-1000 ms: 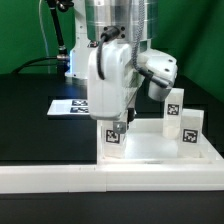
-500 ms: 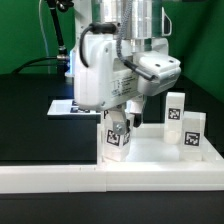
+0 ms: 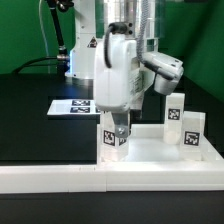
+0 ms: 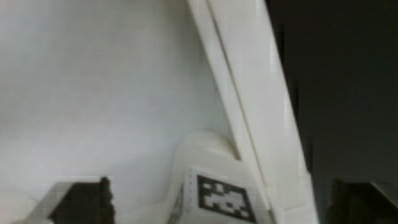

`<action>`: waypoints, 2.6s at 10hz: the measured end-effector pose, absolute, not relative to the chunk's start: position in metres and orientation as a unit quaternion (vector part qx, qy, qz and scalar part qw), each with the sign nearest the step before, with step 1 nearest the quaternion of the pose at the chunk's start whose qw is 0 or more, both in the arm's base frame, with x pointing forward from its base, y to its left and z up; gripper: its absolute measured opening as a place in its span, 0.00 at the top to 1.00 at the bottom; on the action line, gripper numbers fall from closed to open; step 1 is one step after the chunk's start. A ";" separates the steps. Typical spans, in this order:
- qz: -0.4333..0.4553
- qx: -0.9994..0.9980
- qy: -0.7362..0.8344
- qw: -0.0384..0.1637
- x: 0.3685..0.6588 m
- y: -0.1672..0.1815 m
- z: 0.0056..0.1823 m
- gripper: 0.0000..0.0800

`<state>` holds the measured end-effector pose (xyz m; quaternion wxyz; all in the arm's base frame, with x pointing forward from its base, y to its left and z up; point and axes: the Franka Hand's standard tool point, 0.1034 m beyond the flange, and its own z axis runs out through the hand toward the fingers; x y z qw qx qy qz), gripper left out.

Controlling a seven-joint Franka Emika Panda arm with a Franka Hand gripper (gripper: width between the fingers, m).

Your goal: Assemble square table

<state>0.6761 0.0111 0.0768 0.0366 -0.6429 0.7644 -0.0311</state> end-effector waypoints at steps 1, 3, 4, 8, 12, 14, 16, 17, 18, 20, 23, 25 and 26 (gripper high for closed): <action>-0.036 -0.711 0.702 0.034 0.671 0.012 0.074 0.21; -0.035 -0.760 0.648 0.029 0.666 0.012 0.073 0.19; -0.036 -0.780 0.625 0.028 0.666 0.011 0.072 0.19; -0.057 -0.897 0.439 -0.007 0.677 -0.005 0.080 0.19; -0.062 -0.881 0.470 -0.006 0.676 -0.006 0.077 0.43; -0.055 -0.841 0.538 -0.006 0.672 -0.009 0.076 0.64; -0.054 -0.804 0.592 -0.003 0.671 -0.010 0.076 0.64; -0.053 -0.791 0.610 -0.003 0.671 -0.011 0.075 0.64; -0.051 -0.743 0.667 -0.001 0.670 -0.013 0.075 0.64; -0.034 -0.632 0.774 0.012 0.668 -0.014 0.075 0.64; -0.040 -0.442 0.895 0.048 0.671 -0.002 0.075 0.64; -0.050 -0.451 0.890 0.049 0.667 -0.002 0.075 0.64; -0.052 -0.450 0.890 0.045 0.667 -0.002 0.075 0.64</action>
Offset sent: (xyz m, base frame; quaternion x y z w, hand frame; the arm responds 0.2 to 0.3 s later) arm 0.0000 0.0000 0.0000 0.0000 0.0000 -0.1296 0.9916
